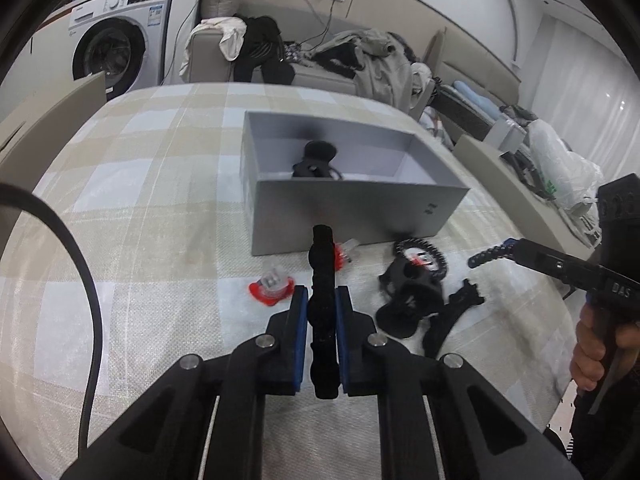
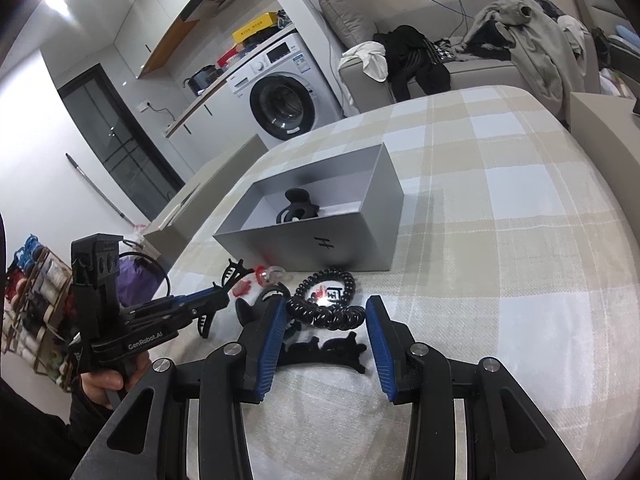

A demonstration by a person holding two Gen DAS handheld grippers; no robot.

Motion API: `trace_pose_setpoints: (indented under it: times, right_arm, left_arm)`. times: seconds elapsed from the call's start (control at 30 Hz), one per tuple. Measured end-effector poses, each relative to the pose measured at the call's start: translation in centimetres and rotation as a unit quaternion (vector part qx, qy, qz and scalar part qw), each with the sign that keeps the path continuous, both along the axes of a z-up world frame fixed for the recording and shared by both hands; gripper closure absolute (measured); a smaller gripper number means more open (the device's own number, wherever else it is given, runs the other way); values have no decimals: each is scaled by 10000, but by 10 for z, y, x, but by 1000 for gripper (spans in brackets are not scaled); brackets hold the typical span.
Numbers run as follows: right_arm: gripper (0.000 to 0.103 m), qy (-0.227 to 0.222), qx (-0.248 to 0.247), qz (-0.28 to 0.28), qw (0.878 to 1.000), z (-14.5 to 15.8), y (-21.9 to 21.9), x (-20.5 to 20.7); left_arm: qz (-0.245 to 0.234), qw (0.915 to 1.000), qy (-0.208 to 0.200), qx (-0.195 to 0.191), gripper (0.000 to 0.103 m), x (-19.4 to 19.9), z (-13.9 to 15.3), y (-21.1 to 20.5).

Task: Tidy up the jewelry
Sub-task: 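Carry the hair clip and the bracelet over the grey box with both tools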

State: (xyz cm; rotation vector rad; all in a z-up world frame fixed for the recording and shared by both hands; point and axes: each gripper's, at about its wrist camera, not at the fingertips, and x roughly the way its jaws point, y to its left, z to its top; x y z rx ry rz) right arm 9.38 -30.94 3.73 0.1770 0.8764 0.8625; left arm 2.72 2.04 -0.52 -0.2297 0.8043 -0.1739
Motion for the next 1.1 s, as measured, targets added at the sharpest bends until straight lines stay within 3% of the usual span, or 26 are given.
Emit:
trace_pose_setpoints:
  times: [0.63, 1.1]
  right_arm:
    - [63, -474, 524, 28, 9975, 39, 9, 3]
    - [63, -467, 571, -395, 9965, 41, 22, 29]
  left_arm:
    - [-47, 9962, -867, -49, 95, 1, 42, -4]
    - [116, 9956, -931, -12, 95, 29, 41, 0]
